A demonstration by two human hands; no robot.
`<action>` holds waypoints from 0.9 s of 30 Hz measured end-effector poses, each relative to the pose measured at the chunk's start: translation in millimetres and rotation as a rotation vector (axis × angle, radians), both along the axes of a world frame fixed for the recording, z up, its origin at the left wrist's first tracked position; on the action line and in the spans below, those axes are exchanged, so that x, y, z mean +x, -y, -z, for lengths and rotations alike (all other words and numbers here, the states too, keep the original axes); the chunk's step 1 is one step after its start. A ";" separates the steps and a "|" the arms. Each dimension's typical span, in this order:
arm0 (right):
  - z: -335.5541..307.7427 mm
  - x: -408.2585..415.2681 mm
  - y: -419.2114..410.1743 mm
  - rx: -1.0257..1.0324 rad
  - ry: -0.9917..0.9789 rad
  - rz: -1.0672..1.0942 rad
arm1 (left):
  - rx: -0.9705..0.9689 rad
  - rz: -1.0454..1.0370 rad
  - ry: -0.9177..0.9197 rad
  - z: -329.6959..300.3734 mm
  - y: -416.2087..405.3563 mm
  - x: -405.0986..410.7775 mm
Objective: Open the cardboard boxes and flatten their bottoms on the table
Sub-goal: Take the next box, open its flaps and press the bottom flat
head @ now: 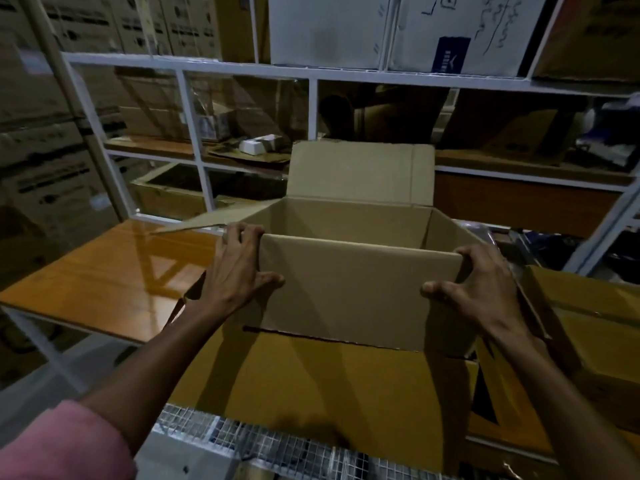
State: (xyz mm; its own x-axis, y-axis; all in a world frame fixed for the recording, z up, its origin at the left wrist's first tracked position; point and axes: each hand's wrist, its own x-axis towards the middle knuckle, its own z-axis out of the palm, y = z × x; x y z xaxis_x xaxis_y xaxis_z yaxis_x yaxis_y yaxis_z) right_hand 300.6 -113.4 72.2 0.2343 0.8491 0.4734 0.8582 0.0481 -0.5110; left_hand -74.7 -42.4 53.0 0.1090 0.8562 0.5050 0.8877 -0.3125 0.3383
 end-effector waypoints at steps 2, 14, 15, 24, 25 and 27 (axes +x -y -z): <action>-4.5 -4.5 -6.1 -0.032 -0.022 0.010 | -0.041 0.004 0.028 2.5 -5.2 -1.5; -17.7 -36.2 -23.9 -0.185 -0.105 0.116 | -0.100 0.035 0.039 4.7 -32.1 -19.4; -14.4 -39.6 -24.8 -0.211 -0.097 0.127 | -0.112 0.031 0.023 4.4 -34.2 -21.5; 39.9 -52.0 -10.1 -0.523 -0.027 0.239 | -0.391 -0.025 -0.249 19.0 -25.7 -31.5; 45.4 -51.3 -7.4 -0.514 -0.048 0.246 | -0.459 -0.022 -0.275 24.6 -27.4 -34.8; 55.7 -50.2 -2.1 -0.480 -0.068 0.235 | -0.585 -0.023 -0.323 36.0 -24.5 -41.5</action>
State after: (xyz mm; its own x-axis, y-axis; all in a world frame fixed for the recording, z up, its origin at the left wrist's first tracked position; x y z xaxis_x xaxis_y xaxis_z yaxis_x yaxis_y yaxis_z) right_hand 250.5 -111.4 16.5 0.4603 0.8875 0.0222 0.7821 -0.3936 -0.4831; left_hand -116.2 -17.9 16.9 0.1556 0.9829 -0.0983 0.9770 -0.1384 0.1624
